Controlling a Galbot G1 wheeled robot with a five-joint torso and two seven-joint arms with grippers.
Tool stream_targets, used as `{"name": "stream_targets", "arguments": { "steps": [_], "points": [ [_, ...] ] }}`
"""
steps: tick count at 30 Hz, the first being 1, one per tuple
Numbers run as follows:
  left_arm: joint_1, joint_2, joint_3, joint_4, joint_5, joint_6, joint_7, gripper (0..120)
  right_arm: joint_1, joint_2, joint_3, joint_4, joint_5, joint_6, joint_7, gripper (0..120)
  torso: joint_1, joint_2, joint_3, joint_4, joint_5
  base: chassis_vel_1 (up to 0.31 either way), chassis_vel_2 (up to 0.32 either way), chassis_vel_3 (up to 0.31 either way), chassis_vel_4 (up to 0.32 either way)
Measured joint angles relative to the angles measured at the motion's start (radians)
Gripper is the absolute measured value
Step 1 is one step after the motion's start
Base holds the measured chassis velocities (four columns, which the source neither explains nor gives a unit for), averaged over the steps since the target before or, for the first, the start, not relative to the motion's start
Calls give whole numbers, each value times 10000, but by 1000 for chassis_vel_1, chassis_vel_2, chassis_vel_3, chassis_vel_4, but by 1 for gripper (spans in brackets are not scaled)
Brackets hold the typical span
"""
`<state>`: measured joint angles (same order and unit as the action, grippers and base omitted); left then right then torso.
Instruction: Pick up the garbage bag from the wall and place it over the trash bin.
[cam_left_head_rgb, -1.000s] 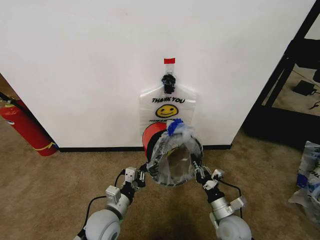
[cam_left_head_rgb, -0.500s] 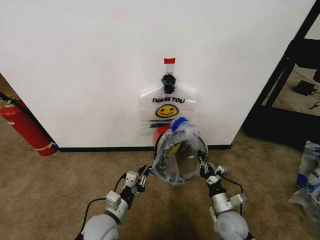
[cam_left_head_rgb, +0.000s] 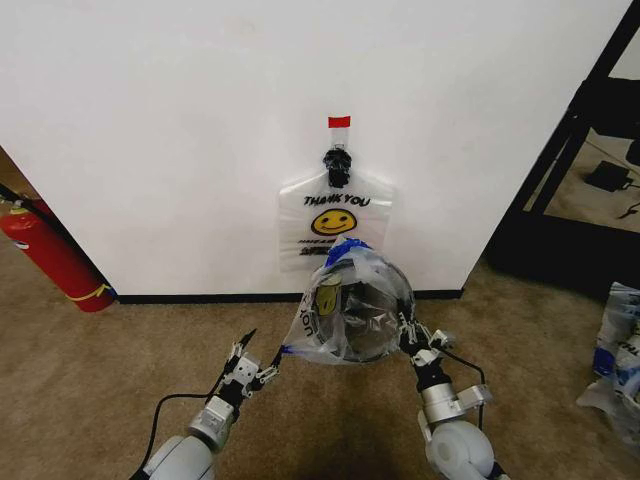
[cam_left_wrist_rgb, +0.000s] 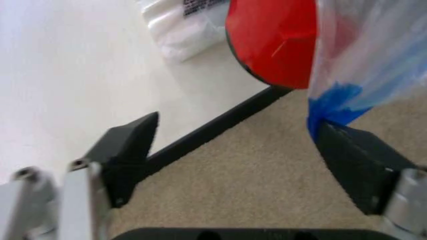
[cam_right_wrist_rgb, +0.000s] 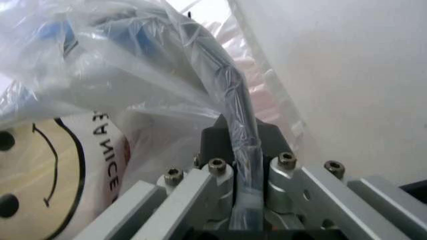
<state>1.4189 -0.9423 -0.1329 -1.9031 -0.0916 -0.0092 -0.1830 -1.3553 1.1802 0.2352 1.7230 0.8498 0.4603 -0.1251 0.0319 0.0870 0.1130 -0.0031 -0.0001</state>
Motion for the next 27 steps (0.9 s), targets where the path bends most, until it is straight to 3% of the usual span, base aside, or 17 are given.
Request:
{"name": "stream_targets", "arguments": {
  "steps": [6, 16, 22, 25, 27],
  "points": [
    [120, -70, 98, -402, -129, -386, 498, 100, -46, -12, 19, -12, -61, 5, -6, 1, 0, 0, 0, -1, 2, 0, 0, 0, 0],
    [289, 95, -120, -682, -36, -1329, 2346, 100, 144, 184, -21, -3, -82, -12, 836, 1, 0, 0, 0, 1, 1, 0, 0, 0, 0],
    [263, 107, -448, -578, 7, -1718, 2906, 100, 146, 153, 9, 54, 26, -73, 821, 1, 0, 0, 0, 1, 0, 0, 0, 0, 0],
    [217, 91, -670, -645, -337, -1808, 2913, 100, 84, 89, 32, 51, -30, -86, 668, 1, 0, 0, 0, 1, 0, 0, 0, 0, 0],
    [68, 134, -993, -1086, -1776, -2000, 2747, 100, -61, -48, 77, -35, -131, -77, 131, 1, 0, 0, 0, 0, 1, 0, 0, 0, 0]
  ]
}}
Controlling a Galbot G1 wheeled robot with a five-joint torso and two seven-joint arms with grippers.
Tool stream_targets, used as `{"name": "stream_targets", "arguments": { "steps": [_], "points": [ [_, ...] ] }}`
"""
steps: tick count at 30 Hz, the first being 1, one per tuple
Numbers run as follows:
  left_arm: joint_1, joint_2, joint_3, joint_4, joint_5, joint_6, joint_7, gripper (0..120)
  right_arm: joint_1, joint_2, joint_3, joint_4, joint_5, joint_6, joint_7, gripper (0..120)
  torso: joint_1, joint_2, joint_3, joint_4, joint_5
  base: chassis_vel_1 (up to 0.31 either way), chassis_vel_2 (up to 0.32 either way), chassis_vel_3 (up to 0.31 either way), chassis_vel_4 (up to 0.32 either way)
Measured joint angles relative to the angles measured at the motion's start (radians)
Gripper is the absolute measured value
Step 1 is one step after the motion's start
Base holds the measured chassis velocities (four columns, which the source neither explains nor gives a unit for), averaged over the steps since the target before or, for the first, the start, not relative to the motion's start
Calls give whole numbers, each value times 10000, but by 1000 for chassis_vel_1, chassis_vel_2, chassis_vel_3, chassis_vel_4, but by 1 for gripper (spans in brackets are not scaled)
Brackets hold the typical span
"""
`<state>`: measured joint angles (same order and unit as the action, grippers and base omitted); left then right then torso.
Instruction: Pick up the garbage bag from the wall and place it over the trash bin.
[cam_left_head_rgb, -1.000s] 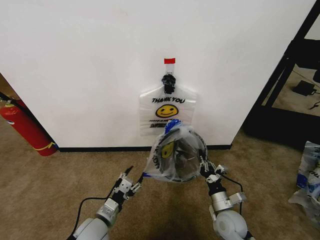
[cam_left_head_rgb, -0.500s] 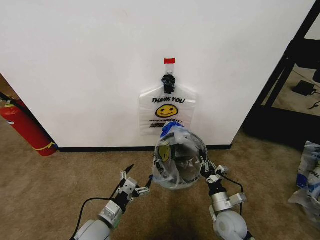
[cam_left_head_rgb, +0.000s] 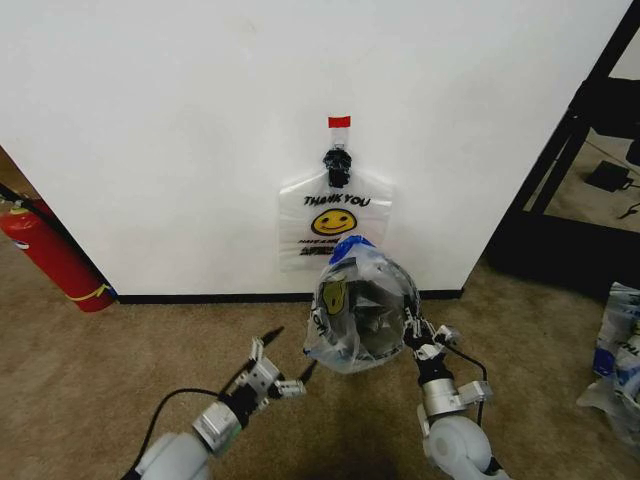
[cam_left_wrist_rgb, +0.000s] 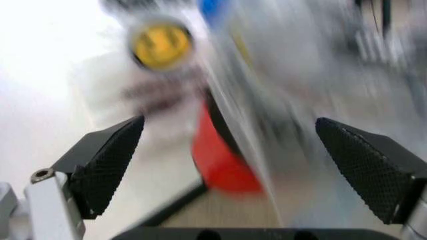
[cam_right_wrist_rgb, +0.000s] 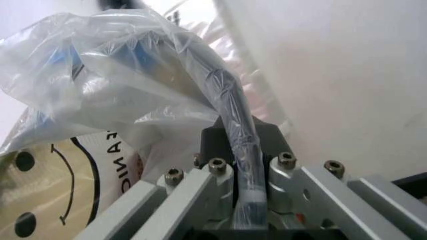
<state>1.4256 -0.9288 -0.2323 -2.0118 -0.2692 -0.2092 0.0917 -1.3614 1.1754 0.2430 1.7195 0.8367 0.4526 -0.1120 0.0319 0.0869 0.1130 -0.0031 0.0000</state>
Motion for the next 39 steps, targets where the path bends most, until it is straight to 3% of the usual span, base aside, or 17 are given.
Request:
{"name": "stream_targets", "arguments": {
  "steps": [3, 5, 6, 8, 16, 24, 39],
  "points": [
    [-382, 73, -19, -788, -2426, 222, -627, 100, -127, -107, 30, -142, -16, 43, -899, 1, 0, 0, 0, -1, 0, 0, 0, 0, 0],
    [-487, 84, -15, -967, -2940, 397, -754, 100, -136, -120, 32, -192, -25, 61, -1109, 1, 0, 1, 0, -2, 0, 0, 0, 0, 0],
    [-705, 146, -8, -1349, -4007, 998, -976, 100, -138, -149, 38, -333, -105, 123, -1567, 1, 0, 0, 0, -2, 0, 0, 0, 0, 0],
    [-918, 279, -3, -1655, -4976, 1750, -1162, 100, -120, -190, 39, -519, -303, 198, -2062, 1, 0, 0, 0, -2, 1, 0, 0, 0, 0],
    [-1117, 668, 25, -1932, -6615, 3338, -1045, 96, -146, -265, 82, -918, -960, 571, -3375, 1, 0, 0, 0, 0, 0, 0, 0, 0, 0],
    [-1100, 526, 221, -1577, -5925, 3745, -914, 88, -258, -275, 92, -713, -957, 668, -3553, 1, 0, 0, 0, 0, 0, 0, 0, 0, 0],
    [-844, 436, 87, -1808, -5687, 3824, -1092, 36, -372, -310, 73, -562, -978, 704, -3831, 1, 0, 0, 0, 0, 0, 0, 0, 0, 0]
  ]
}}
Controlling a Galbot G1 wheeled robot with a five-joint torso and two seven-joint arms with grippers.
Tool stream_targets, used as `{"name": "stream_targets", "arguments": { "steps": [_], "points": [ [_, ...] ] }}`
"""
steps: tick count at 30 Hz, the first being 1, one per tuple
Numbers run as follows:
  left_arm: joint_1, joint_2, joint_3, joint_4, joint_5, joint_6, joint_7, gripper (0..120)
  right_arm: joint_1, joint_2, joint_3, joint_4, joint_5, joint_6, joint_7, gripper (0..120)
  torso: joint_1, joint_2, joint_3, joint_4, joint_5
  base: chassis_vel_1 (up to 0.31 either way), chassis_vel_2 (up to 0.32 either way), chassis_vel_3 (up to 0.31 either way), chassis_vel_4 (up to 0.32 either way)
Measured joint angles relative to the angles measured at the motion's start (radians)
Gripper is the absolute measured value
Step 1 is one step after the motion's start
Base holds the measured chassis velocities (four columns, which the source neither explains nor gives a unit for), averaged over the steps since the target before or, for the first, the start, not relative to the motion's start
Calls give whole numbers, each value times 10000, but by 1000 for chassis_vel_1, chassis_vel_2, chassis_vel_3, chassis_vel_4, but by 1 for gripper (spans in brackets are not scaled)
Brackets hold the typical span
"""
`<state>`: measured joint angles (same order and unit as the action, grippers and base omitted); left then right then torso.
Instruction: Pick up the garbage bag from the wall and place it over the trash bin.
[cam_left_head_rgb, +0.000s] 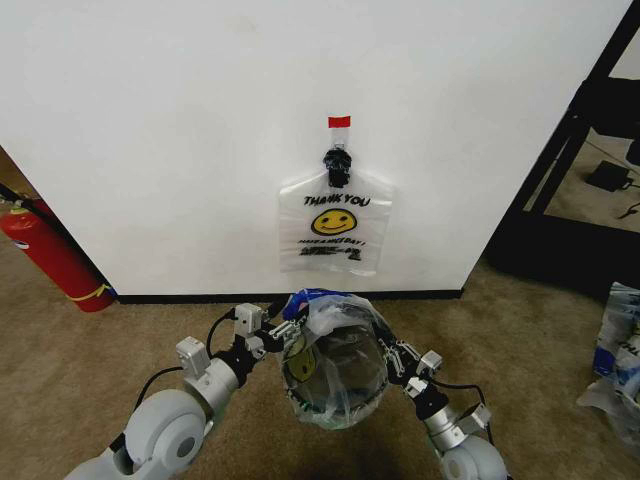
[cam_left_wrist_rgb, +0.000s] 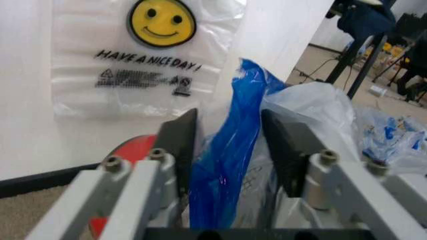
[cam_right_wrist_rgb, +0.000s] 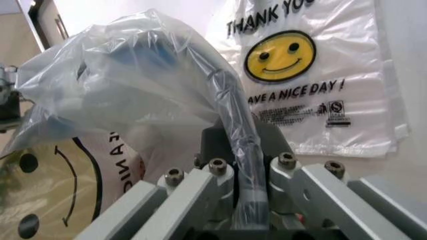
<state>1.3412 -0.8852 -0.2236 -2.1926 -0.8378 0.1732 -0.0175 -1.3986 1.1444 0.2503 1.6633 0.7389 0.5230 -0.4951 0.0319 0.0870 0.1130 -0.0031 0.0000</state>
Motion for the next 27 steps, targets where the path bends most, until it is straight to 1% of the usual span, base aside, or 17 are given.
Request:
{"name": "stream_targets", "arguments": {
  "steps": [3, 4, 7, 8, 9, 11, 12, 17, 19, 24, 27],
  "points": [
    [20, -2, -31, -134, -118, 32, -29, 22, 4, 1, 17, -32, -52, 19, -10, 1, 0, 0, 0, 0, 0, 0, 0, 0, 0],
    [20, -2, -31, -134, -118, 32, -29, 22, 4, 1, 17, -32, -52, 19, -10, 1, 0, 0, 0, 0, 0, 0, 0, 0, 0],
    [33, 6, -44, -213, -148, 54, -32, 8, 35, 0, 85, -243, -254, 122, -160, 1, 0, 0, 0, 0, 1, 0, 0, 0, 0],
    [23, 7, -45, -212, -146, 57, -33, 7, 44, -6, 110, -324, -327, 161, -262, 1, 0, 0, 0, 0, 0, 0, 0, 0, 0],
    [-6, 6, -44, -176, -135, 58, -32, 1, 51, -16, 143, -424, -415, 209, -439, 1, 0, 0, 0, 0, 1, 0, 0, 0, 0],
    [-15, 5, -44, -159, -131, 58, -33, 0, 52, -18, 151, -447, -434, 223, -492, 1, 0, 0, 0, 0, 1, 0, 0, 0, 0],
    [-64, 5, -39, -4, -95, 61, -53, 0, 54, -39, 191, -558, -479, 297, -799, 1, 0, 0, 0, -1, 1, 0, 0, 0, 0],
    [-168, 9, -8, 663, 238, 184, -191, 0, 98, -98, 217, -694, -461, 357, -1474, 1, 0, 0, 0, 0, 0, 0, 0, 0, 0],
    [-173, 16, -8, 750, 310, 216, -205, 0, 116, -107, 229, -722, -457, 362, -1584, 1, 0, 0, 0, 0, 0, 0, 0, 0, 0],
    [-196, 33, 29, 1079, 737, 418, -283, 0, 205, -195, 329, -874, -272, 366, -2348, 1, 0, 0, 0, 0, 1, 0, 0, 0, 0],
    [-219, -6, 51, 1168, 818, 440, -379, 0, 235, -224, 314, -868, -95, 308, -2495, 1, 0, 0, 0, 0, 0, 0, 0, 0, 0]
  ]
}}
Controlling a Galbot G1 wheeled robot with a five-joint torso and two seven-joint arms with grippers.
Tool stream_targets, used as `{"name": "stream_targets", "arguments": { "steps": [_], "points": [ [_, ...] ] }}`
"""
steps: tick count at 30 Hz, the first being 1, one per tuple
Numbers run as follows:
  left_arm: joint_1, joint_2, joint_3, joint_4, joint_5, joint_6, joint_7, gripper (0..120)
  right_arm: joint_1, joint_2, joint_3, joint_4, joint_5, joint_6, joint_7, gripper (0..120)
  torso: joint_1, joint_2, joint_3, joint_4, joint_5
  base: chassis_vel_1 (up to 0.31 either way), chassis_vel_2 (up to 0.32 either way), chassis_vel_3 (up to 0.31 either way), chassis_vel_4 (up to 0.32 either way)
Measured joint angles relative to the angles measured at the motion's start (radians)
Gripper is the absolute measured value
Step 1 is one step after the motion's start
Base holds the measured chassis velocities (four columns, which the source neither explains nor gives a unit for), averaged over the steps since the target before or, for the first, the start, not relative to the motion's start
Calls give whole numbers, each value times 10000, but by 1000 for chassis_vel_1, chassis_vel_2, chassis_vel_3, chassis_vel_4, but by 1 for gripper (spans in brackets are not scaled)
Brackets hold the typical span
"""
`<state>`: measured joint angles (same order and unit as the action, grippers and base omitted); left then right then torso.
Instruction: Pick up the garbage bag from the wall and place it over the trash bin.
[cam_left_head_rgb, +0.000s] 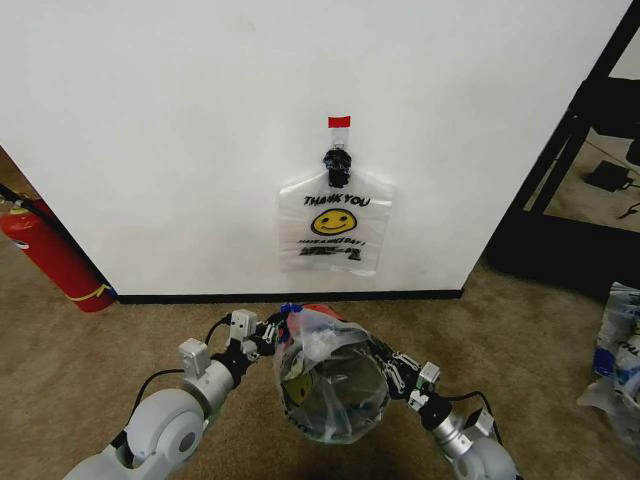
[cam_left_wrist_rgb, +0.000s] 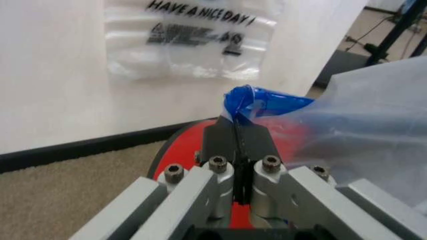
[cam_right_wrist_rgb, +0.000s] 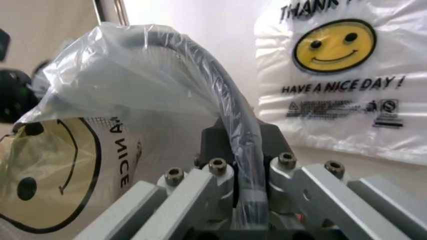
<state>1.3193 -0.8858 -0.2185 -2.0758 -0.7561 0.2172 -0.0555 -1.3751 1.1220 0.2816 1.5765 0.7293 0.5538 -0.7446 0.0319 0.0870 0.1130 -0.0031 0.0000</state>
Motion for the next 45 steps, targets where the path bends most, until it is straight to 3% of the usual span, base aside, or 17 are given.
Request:
{"name": "stream_targets", "arguments": {
  "steps": [9, 14, 20, 22, 26, 28, 32, 34, 37, 39, 42, 45],
  "points": [
    [-150, -96, 82, 232, 36, -139, -243, 0, 30, 7, -131, 88, 578, -250, -75, 1, 0, 0, 0, -1, 0, 0, 0, 0, 0],
    [19, -84, 113, 43, 162, -813, -76, 7, 40, 174, -283, 40, 580, -212, 534, 1, 0, 0, 0, 0, 0, 0, 0, 0, 0],
    [49, 40, 32, 314, 1348, -988, -130, 33, -14, 431, -560, 51, 887, -201, 1665, 1, 0, 0, 0, -1, 0, 0, 0, 0, 0],
    [47, 59, 12, 373, 1381, -967, -130, 34, -18, 432, -566, 65, 928, -212, 1711, 1, 0, 0, 0, -1, 0, 0, 0, 0, 0],
    [121, 123, -174, 681, 1412, -869, 129, 54, 9, 397, -529, 80, 668, -234, 2308, 1, 0, 0, 0, -1, -1, 0, 0, 0, 0],
    [164, 126, -210, 681, 1413, -865, 222, 56, 19, 398, -520, 77, 587, -227, 2488, 1, 0, 0, 0, -1, 0, 0, 0, 0, 0],
    [255, 18, -288, 518, 1465, -1152, 191, 77, 56, 562, -471, 27, -67, -36, 4217, 1, 0, 0, 0, -1, -1, 0, 0, 0, 0],
    [259, -71, -314, 414, 1609, -1338, -75, 80, 58, 634, -464, -14, -196, 28, 4541, 1, 0, 0, 0, -1, -1, 0, 0, 0, 0],
    [417, -291, -407, -116, 2565, -1837, -724, 91, 22, 924, -520, -103, -649, 356, 5397, 1, 0, 0, 0, -1, -2, 0, 0, 0, 0],
    [758, -363, -272, -973, 3605, -2074, -884, 98, -121, 1311, -668, -104, -1165, 746, 6168, 1, 0, 0, -1, 1, -1, 0, 0, 0, 0],
    [920, -370, -84, -1268, 3892, -2098, -872, 98, -199, 1511, -746, -63, -1445, 926, 6495, 1, 0, 0, -1, -1, 3, 0, 0, 0, 0],
    [1403, -613, 427, -1446, 4907, -2225, -524, 88, -272, 2023, -971, 133, -2218, 1264, 7200, 1, -1, 1, -1, -1, 1, 0, 0, 0, 0]
  ]
}}
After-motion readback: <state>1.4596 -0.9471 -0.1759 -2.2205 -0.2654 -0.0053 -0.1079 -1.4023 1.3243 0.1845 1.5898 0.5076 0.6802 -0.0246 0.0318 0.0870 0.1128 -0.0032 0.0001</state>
